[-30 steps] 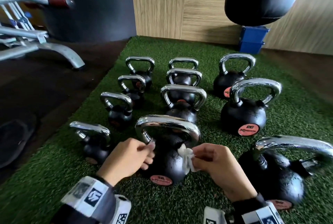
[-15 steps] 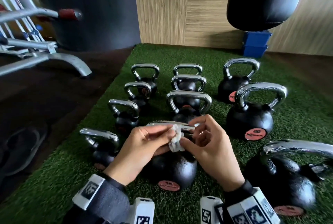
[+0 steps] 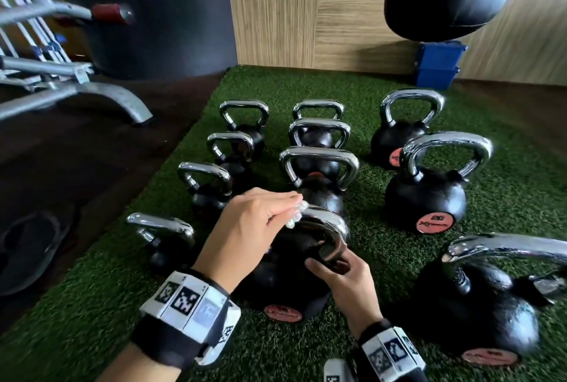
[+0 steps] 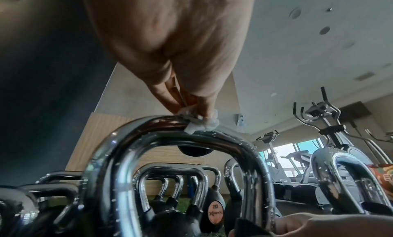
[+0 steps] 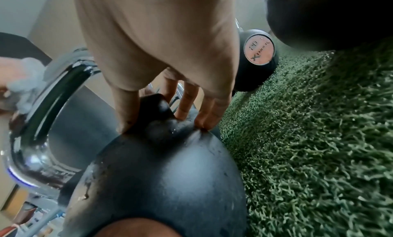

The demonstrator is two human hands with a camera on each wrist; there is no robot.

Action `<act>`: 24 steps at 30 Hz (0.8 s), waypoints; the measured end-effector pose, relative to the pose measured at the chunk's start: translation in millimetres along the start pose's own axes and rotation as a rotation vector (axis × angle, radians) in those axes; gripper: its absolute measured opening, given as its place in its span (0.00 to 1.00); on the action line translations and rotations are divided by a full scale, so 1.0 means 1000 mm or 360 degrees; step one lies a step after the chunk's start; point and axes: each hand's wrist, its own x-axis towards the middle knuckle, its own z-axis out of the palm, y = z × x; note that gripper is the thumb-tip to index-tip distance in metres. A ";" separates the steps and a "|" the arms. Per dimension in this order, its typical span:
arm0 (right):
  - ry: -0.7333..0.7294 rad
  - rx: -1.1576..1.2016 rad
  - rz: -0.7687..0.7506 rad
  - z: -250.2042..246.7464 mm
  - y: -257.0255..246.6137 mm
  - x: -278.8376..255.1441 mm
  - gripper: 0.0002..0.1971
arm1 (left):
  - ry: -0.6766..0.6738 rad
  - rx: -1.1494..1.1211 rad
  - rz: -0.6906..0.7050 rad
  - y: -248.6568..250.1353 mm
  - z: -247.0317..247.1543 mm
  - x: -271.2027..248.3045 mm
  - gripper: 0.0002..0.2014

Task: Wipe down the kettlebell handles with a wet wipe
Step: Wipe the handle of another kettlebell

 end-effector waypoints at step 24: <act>-0.0071 -0.0356 -0.0002 -0.011 -0.012 0.007 0.21 | 0.0691 -0.0965 -0.1086 -0.089 0.042 -0.059 0.12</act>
